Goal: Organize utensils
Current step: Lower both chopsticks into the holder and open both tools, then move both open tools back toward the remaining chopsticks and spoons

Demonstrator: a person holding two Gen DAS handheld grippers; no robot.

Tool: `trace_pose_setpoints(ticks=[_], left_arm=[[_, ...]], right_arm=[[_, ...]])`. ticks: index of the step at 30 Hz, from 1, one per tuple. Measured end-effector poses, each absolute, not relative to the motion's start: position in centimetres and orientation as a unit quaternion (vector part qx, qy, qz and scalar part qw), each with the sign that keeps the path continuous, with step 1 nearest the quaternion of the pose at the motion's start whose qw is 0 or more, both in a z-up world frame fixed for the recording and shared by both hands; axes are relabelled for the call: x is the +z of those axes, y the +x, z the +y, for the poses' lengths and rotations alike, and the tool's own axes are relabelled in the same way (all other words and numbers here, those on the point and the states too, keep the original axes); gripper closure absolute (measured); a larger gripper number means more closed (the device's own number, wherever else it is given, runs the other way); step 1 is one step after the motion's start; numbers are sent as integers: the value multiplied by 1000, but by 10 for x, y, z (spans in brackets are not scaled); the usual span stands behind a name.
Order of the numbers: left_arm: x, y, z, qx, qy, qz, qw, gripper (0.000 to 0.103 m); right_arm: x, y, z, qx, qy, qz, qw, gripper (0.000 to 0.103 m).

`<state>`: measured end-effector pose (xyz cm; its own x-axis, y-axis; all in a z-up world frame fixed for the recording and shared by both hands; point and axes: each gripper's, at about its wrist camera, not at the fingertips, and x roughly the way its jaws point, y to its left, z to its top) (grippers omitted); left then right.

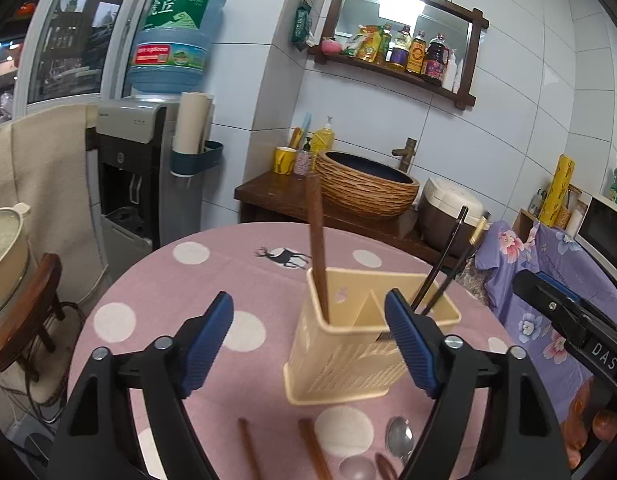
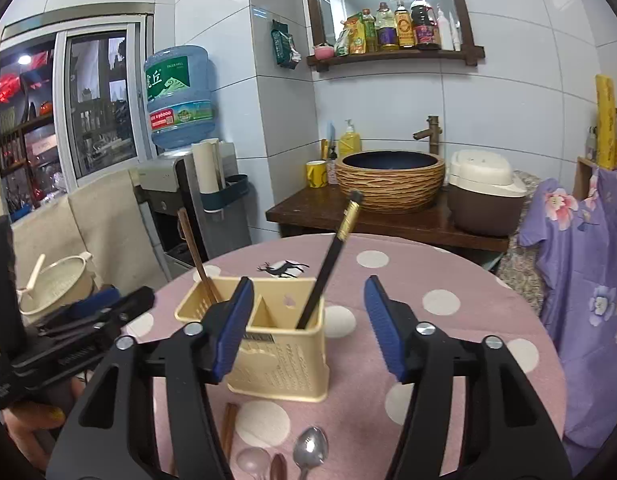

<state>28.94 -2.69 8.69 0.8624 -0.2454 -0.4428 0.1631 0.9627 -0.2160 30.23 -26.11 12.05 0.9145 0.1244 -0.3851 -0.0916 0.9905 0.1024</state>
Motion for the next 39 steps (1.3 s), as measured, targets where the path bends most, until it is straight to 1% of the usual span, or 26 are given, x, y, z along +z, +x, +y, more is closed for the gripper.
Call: trace_pose_setpoints(ticks=[2,4,6,8,9,11,12,17,19,25,30,34,37,39], left_arm=[[81,277,-19,-98,-86,236,963,15],[75,266,-14,-92,-84,237,963,11],[67,257,-9,-82,-81,237,965,6],[58,250,-5,-69,-75,240,965,6],[53,247,-3,-65,-73,245,965,6],[43,243,0,-63,-70,262,961,6],[37,242,2,-63,-71,271,958,6],[16,232,12,-55,-84,289,952,6],[11,226,11,-55,-78,287,953,6],[2,219,4,-52,-49,289,955,6],[-5,215,2,-55,-41,297,952,6],[-10,218,1,-67,-40,321,944,6],[-14,223,0,-73,-52,339,936,16],[-19,226,-2,-70,-46,349,933,27]], right_arm=[[112,291,-260,53,30,203,977,38],[102,282,-258,56,21,211,976,29],[90,272,-255,52,12,216,975,24],[79,265,-254,46,6,221,974,19],[74,263,-253,45,3,225,973,14],[62,256,-252,44,1,233,971,7],[57,253,-253,44,3,234,971,6],[31,241,-252,41,0,245,969,6],[23,239,-248,51,-11,261,964,6],[7,228,-243,57,-28,276,959,6],[-4,228,-253,39,-1,294,955,6],[-12,235,-268,18,32,332,943,6],[-19,238,-274,20,50,350,935,6],[-21,238,-275,20,52,353,934,6]])
